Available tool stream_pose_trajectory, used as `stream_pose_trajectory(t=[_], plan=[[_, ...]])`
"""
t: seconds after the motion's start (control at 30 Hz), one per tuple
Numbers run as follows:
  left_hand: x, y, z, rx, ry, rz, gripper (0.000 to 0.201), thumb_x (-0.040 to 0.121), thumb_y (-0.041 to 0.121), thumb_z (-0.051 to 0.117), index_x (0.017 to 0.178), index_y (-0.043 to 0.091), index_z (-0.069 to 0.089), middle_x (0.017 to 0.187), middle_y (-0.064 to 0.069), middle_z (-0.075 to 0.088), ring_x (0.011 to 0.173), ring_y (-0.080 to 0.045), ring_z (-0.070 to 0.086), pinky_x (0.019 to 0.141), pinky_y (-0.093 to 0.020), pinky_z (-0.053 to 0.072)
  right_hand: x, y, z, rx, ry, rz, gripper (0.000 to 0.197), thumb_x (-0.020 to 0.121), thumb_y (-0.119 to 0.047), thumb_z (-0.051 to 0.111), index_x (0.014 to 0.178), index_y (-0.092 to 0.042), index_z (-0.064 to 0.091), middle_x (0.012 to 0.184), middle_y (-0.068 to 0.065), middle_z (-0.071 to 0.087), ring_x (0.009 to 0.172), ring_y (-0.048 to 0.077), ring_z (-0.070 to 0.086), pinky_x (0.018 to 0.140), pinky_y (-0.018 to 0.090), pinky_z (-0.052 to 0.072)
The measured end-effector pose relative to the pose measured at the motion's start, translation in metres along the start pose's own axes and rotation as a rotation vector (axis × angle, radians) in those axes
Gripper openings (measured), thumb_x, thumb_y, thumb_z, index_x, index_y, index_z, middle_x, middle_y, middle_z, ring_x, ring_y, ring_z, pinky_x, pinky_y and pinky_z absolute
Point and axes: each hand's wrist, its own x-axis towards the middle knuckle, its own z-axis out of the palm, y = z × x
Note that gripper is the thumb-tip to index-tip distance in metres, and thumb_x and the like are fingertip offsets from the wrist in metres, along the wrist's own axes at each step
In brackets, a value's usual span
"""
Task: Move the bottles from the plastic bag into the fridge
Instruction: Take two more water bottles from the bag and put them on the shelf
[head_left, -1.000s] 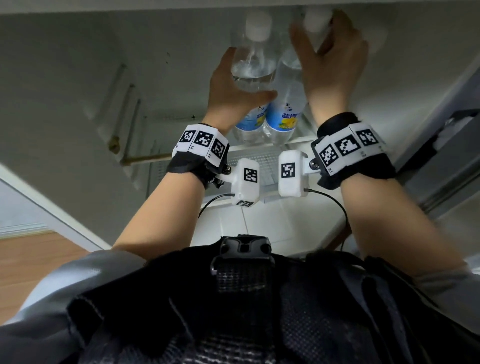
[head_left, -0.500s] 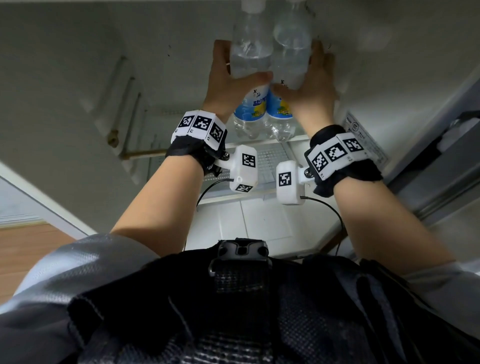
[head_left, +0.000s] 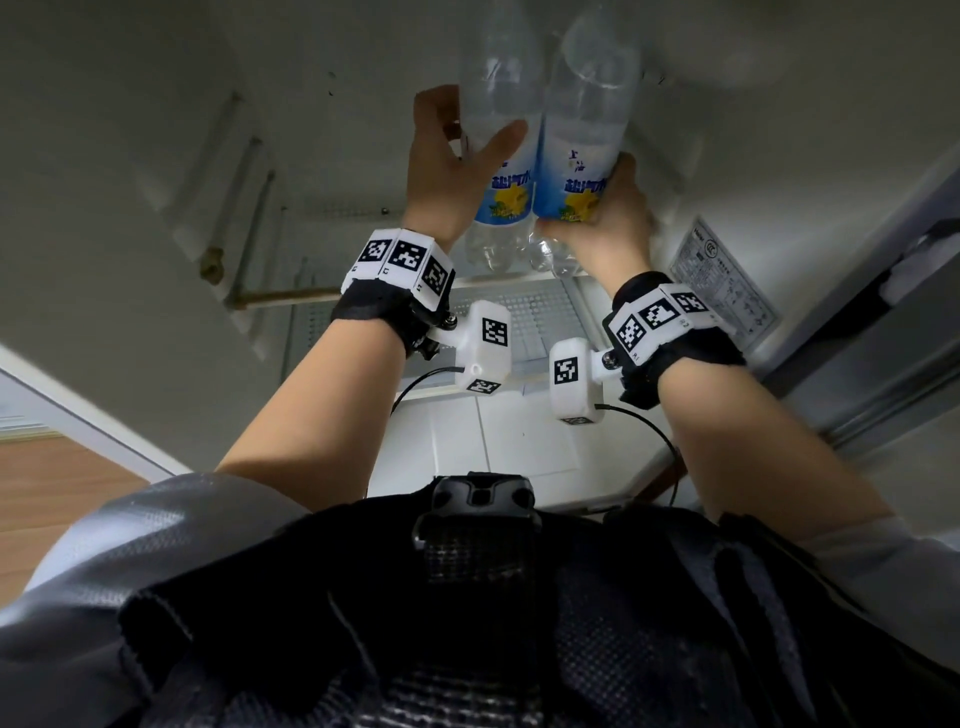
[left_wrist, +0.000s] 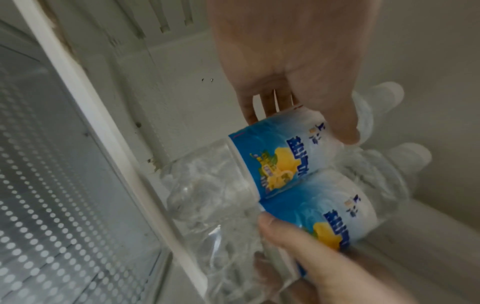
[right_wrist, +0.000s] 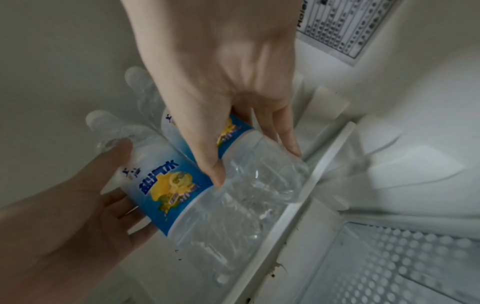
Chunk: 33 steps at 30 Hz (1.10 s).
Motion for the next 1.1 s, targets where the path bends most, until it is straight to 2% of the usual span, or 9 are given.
stream_pose_trajectory(t=[0.1,0.2,0.23,0.33,0.5,0.7,0.83,0.97,1.1], plan=[[-0.008,-0.011,0.004,0.124,-0.037,-0.003,0.068,0.067,0.014,0.085,0.117,0.012,0.040,0.122,-0.009,0.041,0.106,-0.016,0.053,0.084,-0.015,0.055,0.002,0.002,0.001,0.025,0.023,-0.014,0.076,0.059,-0.017,0.084,0.121,-0.003,0.042,0.119,0.009,0.062,0.106,0.022,0.061,0.085,0.030,0.051],[-0.015,-0.021,0.004,0.250,-0.073,-0.086,0.084,0.056,0.016,0.091,0.122,0.007,0.040,0.120,-0.005,0.051,0.105,-0.016,0.058,0.089,-0.026,0.056,0.005,0.004,0.003,0.050,0.026,-0.019,0.077,0.059,-0.018,0.084,0.122,-0.005,0.041,0.120,0.008,0.062,0.107,0.022,0.061,0.086,0.031,0.051],[-0.016,-0.022,0.004,0.283,-0.082,-0.110,0.085,0.055,0.017,0.092,0.122,0.007,0.041,0.115,-0.001,0.054,0.102,-0.014,0.059,0.086,-0.027,0.056,0.006,0.005,0.003,0.054,0.026,-0.020,0.078,0.060,-0.019,0.084,0.123,-0.005,0.040,0.120,0.008,0.061,0.107,0.022,0.061,0.087,0.032,0.051],[-0.016,-0.022,0.001,0.341,-0.088,-0.147,0.080,0.057,0.018,0.092,0.121,0.008,0.044,0.104,0.006,0.054,0.095,-0.011,0.058,0.074,-0.016,0.050,0.009,0.005,0.004,0.057,0.019,-0.039,0.078,0.062,-0.019,0.083,0.124,-0.005,0.039,0.121,0.008,0.060,0.110,0.022,0.059,0.089,0.033,0.050],[-0.019,-0.022,0.001,0.351,-0.067,-0.115,0.076,0.058,0.019,0.091,0.120,0.008,0.049,0.114,-0.002,0.061,0.100,-0.013,0.059,0.080,-0.020,0.051,0.011,0.006,0.006,0.066,0.000,-0.068,0.081,0.066,-0.022,0.084,0.130,-0.006,0.037,0.127,0.007,0.058,0.115,0.020,0.057,0.087,0.022,0.044],[-0.025,-0.022,0.001,0.323,-0.046,-0.087,0.073,0.059,0.018,0.090,0.119,0.006,0.050,0.118,-0.006,0.063,0.105,-0.016,0.061,0.088,-0.029,0.055,0.009,0.006,0.007,0.117,-0.008,-0.095,0.076,0.069,-0.015,0.082,0.130,-0.003,0.037,0.127,0.009,0.058,0.113,0.014,0.055,0.070,0.006,0.038],[-0.027,-0.022,0.004,0.318,-0.046,-0.088,0.071,0.061,0.014,0.089,0.120,0.006,0.050,0.117,-0.005,0.063,0.106,-0.019,0.062,0.091,-0.034,0.056,0.010,0.010,0.006,0.044,-0.027,-0.105,0.083,0.068,-0.018,0.083,0.133,-0.003,0.034,0.130,0.008,0.056,0.118,0.016,0.054,0.081,0.010,0.035],[-0.027,-0.024,0.006,0.301,-0.045,-0.090,0.071,0.063,0.010,0.087,0.123,0.005,0.049,0.122,-0.007,0.063,0.109,-0.020,0.062,0.092,-0.031,0.055,0.011,0.024,0.009,-0.037,-0.072,-0.092,0.082,0.066,-0.018,0.084,0.132,-0.004,0.036,0.130,0.006,0.054,0.114,0.012,0.052,0.082,0.013,0.033],[-0.026,-0.026,0.008,0.323,-0.043,-0.078,0.069,0.065,0.011,0.085,0.124,0.006,0.048,0.123,-0.008,0.062,0.110,-0.019,0.061,0.092,-0.029,0.054,0.010,0.033,0.014,-0.060,-0.094,-0.064,0.074,0.068,-0.024,0.081,0.129,-0.006,0.044,0.128,0.004,0.057,0.116,0.018,0.056,0.090,0.021,0.041]])
